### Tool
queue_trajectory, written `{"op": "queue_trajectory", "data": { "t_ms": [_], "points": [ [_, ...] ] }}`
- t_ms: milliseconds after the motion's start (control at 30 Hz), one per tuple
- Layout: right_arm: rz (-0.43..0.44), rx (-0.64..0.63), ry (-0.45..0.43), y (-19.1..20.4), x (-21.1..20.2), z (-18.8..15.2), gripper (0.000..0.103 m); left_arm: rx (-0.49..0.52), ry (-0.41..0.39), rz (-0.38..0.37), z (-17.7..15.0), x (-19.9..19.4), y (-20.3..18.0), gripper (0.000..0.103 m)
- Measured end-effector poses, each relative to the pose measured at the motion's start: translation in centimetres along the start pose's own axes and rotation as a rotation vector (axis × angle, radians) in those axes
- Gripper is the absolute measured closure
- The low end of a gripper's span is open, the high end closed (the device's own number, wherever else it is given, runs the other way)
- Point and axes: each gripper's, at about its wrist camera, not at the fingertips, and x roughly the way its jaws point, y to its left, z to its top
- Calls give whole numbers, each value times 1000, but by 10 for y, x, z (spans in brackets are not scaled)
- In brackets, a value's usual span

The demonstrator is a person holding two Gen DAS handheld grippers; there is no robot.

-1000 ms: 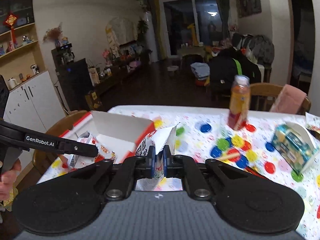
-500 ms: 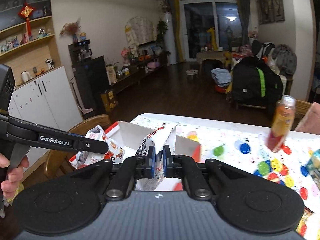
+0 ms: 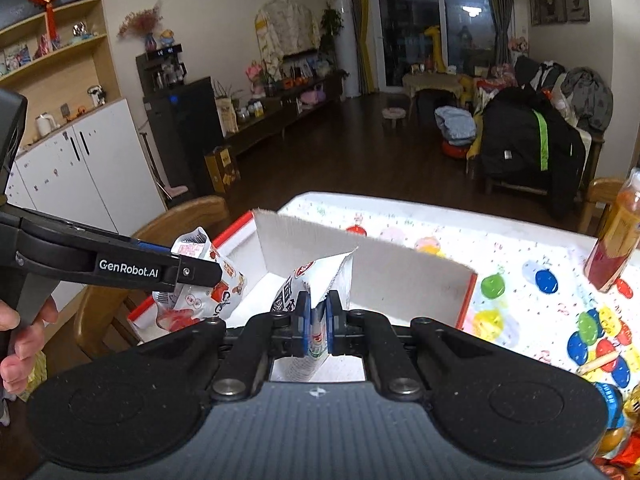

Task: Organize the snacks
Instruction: 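Carry both items into the red box and open both grippers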

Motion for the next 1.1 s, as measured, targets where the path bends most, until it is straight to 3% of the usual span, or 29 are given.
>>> {"op": "queue_trajectory", "data": {
  "t_ms": [433, 900, 1100],
  "points": [
    [-42, 30, 108, -2, 34, -21, 96, 24, 84, 33, -17, 45, 11, 75],
    [-81, 42, 181, -7, 35, -35, 95, 54, 174, 11, -34, 74, -4, 75],
    [-90, 15, 182, -5, 30, -34, 95, 46, 170, 5, -37, 73, -4, 75]
  ]
}}
